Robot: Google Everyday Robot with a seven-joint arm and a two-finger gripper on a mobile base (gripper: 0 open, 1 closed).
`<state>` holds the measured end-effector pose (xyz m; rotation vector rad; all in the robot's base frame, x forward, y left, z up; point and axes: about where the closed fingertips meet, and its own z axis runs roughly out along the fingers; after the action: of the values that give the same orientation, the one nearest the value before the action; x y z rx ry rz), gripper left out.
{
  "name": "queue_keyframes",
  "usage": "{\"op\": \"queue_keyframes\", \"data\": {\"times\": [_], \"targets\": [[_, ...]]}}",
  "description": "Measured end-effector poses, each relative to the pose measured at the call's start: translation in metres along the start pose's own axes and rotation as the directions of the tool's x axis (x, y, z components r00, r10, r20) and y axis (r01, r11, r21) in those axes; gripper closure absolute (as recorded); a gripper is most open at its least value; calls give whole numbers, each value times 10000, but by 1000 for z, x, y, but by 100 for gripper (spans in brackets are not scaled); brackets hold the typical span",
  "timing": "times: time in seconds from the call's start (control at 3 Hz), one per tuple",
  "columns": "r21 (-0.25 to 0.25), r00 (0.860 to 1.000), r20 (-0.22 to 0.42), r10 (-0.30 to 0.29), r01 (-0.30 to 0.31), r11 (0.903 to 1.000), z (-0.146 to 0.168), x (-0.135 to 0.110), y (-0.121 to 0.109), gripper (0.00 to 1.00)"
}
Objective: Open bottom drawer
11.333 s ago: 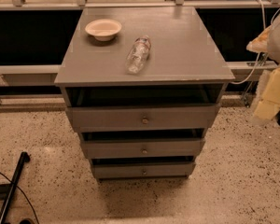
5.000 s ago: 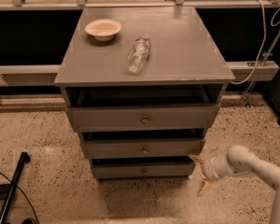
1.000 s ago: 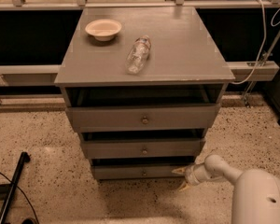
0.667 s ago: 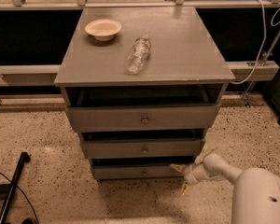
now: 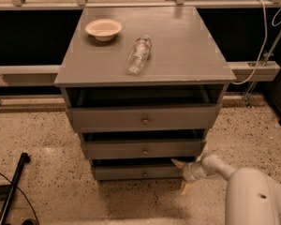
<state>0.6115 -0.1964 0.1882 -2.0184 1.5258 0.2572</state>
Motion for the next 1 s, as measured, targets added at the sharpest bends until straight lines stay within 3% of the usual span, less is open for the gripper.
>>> {"op": "queue_keyframes", "data": {"times": [0.33, 0.67, 1.0], "targets": [[228, 9986, -379, 358, -350, 9991, 14, 14, -16, 0], [228, 9965, -537, 645, -634, 9977, 25, 18, -24, 16], [-279, 9932, -521, 1046, -1061, 9940, 26, 21, -3, 47]]}}
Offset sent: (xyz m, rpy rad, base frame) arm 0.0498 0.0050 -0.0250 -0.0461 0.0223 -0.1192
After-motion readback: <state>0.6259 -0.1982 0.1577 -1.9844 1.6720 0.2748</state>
